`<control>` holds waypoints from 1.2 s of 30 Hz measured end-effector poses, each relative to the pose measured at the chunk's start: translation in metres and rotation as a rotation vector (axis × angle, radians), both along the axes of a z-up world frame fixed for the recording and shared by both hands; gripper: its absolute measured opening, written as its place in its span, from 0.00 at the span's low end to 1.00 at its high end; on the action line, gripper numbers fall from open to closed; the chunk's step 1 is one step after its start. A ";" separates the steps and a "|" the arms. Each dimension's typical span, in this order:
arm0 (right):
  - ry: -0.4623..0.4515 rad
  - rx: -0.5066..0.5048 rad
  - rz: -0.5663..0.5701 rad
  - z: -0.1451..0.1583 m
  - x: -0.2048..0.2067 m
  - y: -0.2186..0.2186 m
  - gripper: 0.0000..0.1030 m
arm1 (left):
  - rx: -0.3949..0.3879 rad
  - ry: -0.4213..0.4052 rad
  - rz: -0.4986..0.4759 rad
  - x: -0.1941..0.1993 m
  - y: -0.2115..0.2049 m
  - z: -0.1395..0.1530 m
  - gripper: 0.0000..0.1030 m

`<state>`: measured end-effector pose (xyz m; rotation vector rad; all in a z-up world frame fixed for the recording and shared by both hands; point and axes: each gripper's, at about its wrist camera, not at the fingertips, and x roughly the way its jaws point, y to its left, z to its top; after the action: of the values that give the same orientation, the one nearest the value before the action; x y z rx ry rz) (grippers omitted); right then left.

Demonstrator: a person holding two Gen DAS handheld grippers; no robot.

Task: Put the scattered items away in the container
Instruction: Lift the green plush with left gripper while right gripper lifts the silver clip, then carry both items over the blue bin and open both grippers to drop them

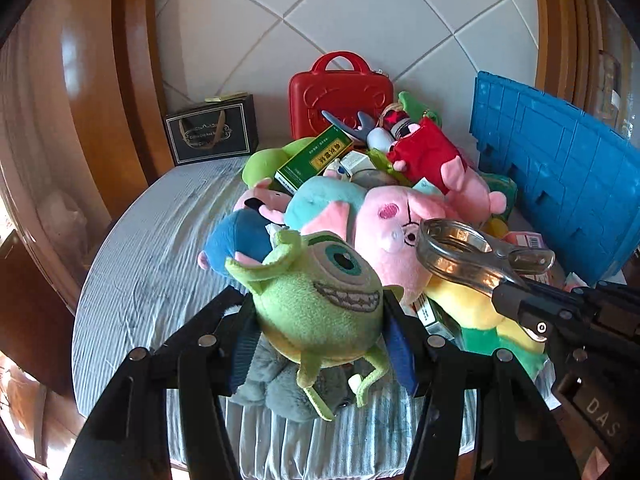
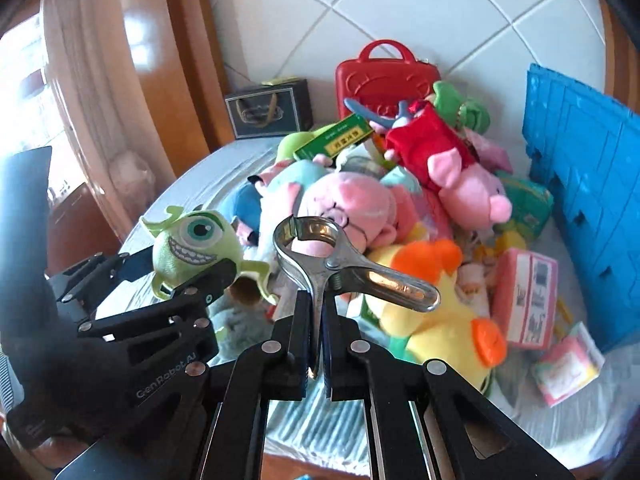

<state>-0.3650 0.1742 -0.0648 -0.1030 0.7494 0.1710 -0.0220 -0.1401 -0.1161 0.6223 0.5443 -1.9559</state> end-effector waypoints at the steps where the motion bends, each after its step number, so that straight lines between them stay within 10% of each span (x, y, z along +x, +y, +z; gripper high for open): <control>1: -0.009 -0.004 -0.007 0.004 0.004 0.005 0.05 | -0.005 0.011 0.004 0.001 -0.002 0.003 0.54; 16: -0.270 -0.149 -0.194 0.117 0.011 -0.055 0.05 | -0.221 0.168 -0.118 -0.086 0.002 0.134 0.54; 28: -0.414 -0.287 -0.305 0.252 0.018 -0.285 0.05 | -0.235 0.276 -0.217 -0.334 -0.009 0.266 0.55; 36: -0.207 -0.334 -0.267 0.290 0.113 -0.446 0.05 | -0.036 0.152 -0.159 -0.507 -0.080 0.303 0.55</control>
<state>-0.2518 -0.2714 0.2254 -0.3313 0.5730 -0.2184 -0.5294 -0.2197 0.1874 0.5100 0.5666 -2.1711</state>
